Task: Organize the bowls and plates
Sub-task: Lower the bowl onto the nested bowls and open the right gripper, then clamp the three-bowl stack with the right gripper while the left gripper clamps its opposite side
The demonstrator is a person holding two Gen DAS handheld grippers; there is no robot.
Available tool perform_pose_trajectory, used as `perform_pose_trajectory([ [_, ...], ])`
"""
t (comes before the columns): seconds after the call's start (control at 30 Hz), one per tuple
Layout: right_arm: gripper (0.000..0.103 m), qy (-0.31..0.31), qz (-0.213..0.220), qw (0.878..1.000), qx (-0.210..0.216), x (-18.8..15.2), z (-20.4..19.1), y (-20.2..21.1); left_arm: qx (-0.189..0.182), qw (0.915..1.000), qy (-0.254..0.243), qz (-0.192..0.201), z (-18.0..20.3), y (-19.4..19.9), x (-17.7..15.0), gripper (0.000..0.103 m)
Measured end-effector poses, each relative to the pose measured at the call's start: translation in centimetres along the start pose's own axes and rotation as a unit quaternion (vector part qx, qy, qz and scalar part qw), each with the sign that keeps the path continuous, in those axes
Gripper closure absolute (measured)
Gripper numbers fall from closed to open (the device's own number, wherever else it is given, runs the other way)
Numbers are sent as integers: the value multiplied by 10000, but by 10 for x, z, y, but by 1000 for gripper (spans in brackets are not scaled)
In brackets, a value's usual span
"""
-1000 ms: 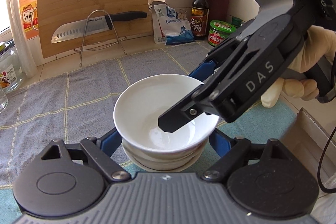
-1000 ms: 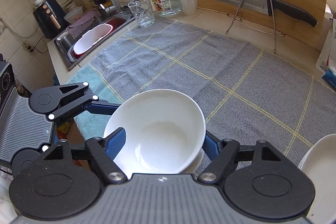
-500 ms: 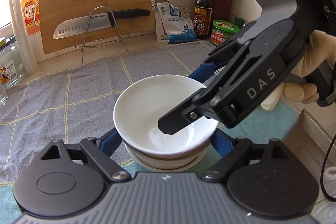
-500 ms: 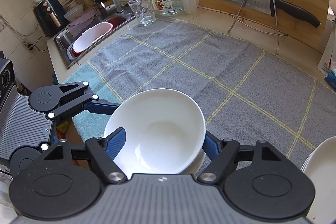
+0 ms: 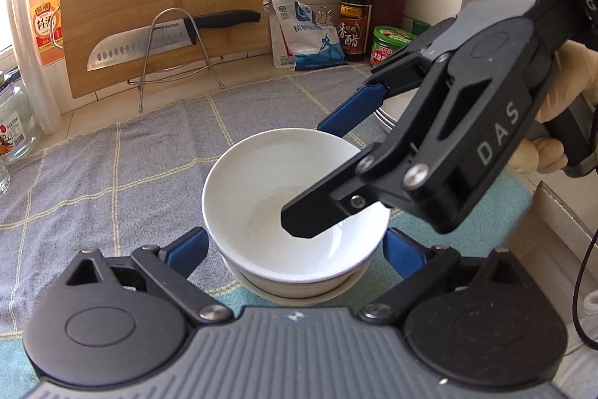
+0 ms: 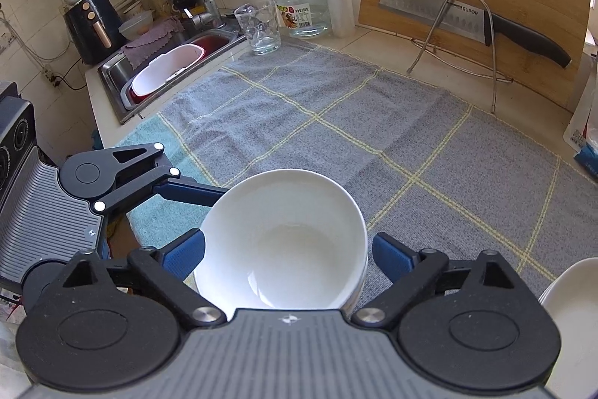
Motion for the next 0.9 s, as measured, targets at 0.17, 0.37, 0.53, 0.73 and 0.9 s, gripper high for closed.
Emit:
perform_pose_trajectory([
  [0.17, 3, 167, 199, 9997, 30, 0, -5, 8, 80, 10000, -17, -16, -1, 6, -3, 4],
  [0.37, 0, 298, 255, 9992, 90, -1, -6, 10, 178, 9998, 52, 6, 0, 13, -5, 4],
  [0.53, 0, 361, 319, 9988, 104, -5, 1, 19, 351, 9992, 88, 164, 2, 24, -7, 3],
  [0.73, 0, 869, 175, 9960, -112, -24, 4, 26, 567, 9982, -41, 170, 5, 26, -16, 3],
  [0.9, 0, 1208, -34, 9925, -164, -45, 7, 21, 722, 9972, -91, -181, 13, 21, -24, 3],
])
Point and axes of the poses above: each gripper's, at about its wrist camera, not at the fingertips, and y roughly against the way its jaws point, z to its right, x to its top, the point moved 7 cm from there along -y, roughly the way its jaws point, and after that the axes turned 10 degrees about -z, right-handed, at the moved point
